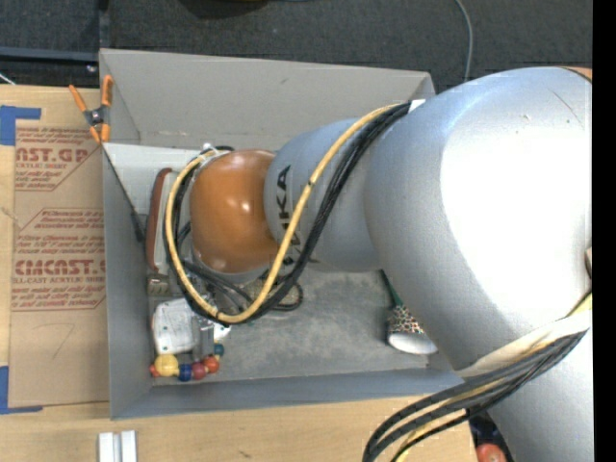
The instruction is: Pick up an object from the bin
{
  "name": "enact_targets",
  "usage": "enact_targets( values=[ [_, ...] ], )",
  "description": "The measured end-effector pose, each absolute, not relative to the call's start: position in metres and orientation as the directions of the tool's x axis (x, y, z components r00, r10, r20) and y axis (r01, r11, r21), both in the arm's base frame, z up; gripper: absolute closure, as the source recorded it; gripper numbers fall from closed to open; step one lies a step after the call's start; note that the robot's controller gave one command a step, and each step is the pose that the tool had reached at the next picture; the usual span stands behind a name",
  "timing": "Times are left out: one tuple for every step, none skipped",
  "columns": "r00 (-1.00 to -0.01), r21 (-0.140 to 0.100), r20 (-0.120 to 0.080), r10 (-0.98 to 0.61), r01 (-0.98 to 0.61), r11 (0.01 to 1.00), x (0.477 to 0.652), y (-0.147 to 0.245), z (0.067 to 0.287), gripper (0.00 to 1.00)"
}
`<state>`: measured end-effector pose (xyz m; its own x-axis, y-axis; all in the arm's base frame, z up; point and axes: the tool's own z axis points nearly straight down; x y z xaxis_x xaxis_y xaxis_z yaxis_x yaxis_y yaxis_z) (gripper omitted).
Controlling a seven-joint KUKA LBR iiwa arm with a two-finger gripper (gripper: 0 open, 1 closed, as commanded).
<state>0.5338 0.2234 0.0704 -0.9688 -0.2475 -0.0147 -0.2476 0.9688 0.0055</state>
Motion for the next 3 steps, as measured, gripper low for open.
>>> enact_targets(
  values=[
    [-0.965, 0.006, -0.016, -0.262, -0.262, 0.965, 0.53, 0.224, 0.071, 0.0],
    [-0.899, 0.0, -0.029, -0.436, -0.436, 0.9, 0.586, 0.205, 0.138, 0.0],
    [-0.938, 0.007, -0.006, -0.346, -0.346, 0.938, 0.535, 0.211, 0.074, 0.0]
  ],
)
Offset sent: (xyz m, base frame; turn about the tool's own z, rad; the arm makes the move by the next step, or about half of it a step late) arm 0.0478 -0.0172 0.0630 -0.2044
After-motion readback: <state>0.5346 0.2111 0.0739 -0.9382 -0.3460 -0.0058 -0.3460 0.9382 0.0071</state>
